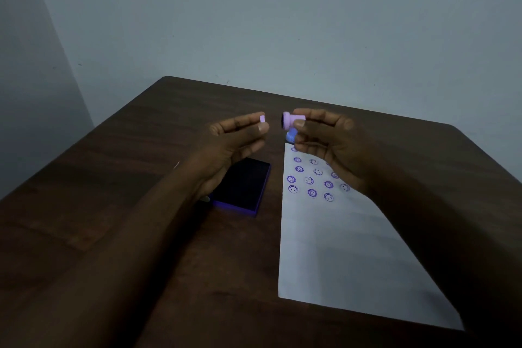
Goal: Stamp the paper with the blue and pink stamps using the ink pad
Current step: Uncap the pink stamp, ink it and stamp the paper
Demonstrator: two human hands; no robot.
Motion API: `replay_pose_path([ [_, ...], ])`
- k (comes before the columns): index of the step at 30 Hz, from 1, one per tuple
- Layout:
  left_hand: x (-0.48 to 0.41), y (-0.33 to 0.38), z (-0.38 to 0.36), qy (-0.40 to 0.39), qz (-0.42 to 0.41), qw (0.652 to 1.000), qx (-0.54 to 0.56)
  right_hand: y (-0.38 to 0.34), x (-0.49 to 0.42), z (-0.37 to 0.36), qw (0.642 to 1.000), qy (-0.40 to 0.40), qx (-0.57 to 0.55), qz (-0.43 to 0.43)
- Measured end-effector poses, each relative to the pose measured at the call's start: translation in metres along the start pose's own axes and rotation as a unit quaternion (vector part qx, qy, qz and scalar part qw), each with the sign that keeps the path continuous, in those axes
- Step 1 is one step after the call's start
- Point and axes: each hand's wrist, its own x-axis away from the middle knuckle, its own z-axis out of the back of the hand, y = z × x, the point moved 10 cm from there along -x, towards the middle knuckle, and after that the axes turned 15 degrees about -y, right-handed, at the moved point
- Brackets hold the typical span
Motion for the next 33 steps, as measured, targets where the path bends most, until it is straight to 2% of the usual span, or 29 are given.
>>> replay_pose_path([
  [3,0.003,0.007,0.009,0.023,-0.003,0.999,0.032,-0.001,0.008,-0.004,0.991,0.013,0.134,-0.026],
  [7,0.006,0.014,0.018,0.039,-0.017,0.997,0.069,-0.006,0.013,-0.033,0.945,0.009,0.327,-0.002],
  [14,0.010,0.017,0.025,0.045,-0.024,0.994,0.100,0.005,0.004,-0.088,0.884,-0.049,0.465,0.018],
  [20,0.010,0.016,0.026,0.048,-0.026,0.993,0.105,0.008,0.001,-0.103,0.858,-0.072,0.509,0.021],
  [33,0.013,0.018,0.025,0.051,-0.031,0.989,0.134,0.019,-0.014,-0.106,0.858,-0.128,0.496,-0.042],
])
